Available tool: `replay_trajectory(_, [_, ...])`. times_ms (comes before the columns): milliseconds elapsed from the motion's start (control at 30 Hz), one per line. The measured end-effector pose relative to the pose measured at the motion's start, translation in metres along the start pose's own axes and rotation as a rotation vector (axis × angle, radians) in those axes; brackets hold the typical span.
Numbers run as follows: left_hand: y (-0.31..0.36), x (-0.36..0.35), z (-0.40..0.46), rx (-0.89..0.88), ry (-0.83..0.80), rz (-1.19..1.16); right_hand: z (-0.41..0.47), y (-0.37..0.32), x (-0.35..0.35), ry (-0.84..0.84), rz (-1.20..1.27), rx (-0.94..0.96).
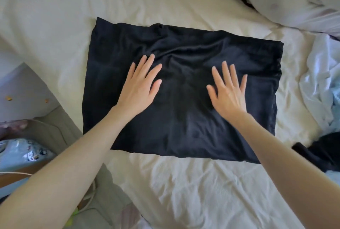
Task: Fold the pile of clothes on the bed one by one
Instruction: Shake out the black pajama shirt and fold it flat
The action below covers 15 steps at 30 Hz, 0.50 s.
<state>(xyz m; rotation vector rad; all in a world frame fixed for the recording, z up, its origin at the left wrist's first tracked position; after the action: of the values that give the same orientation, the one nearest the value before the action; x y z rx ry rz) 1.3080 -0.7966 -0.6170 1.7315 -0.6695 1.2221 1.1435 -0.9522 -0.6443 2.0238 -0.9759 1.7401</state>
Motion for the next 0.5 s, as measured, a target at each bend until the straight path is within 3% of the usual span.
replay_trajectory(67, [0.000,0.017,-0.038,0.030,0.103,-0.108,-0.034,-0.024,-0.002,0.042,0.013,0.075])
replay_trajectory(167, [-0.029,0.022,-0.102,0.253,0.213,-0.173,-0.082,-0.038,-0.019,0.038,0.015,0.058])
replay_trajectory(333, [-0.107,-0.003,-0.179,0.722,0.186,-0.310,-0.126,0.012,-0.042,-0.062,-0.024,-0.100])
replay_trajectory(400, [-0.117,-0.013,-0.187,0.778,0.146,-0.382,-0.128,0.027,-0.042,-0.102,-0.027,-0.138])
replay_trajectory(500, [-0.118,-0.022,-0.193,0.879,0.217,-0.529,-0.121,0.017,-0.032,-0.078,-0.009,-0.133])
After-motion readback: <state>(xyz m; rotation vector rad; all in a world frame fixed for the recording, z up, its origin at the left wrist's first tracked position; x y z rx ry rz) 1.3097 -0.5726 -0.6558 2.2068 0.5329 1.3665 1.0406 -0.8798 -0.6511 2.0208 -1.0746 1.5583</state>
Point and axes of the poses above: each hand's wrist, its own z-axis towards the middle knuckle, its own x-axis out of the back of the hand, y = z × x, the point moved 9 cm from there along z, towards the middle knuckle, and after that the axes turned 1 degree about -x, right-handed, at the moved point
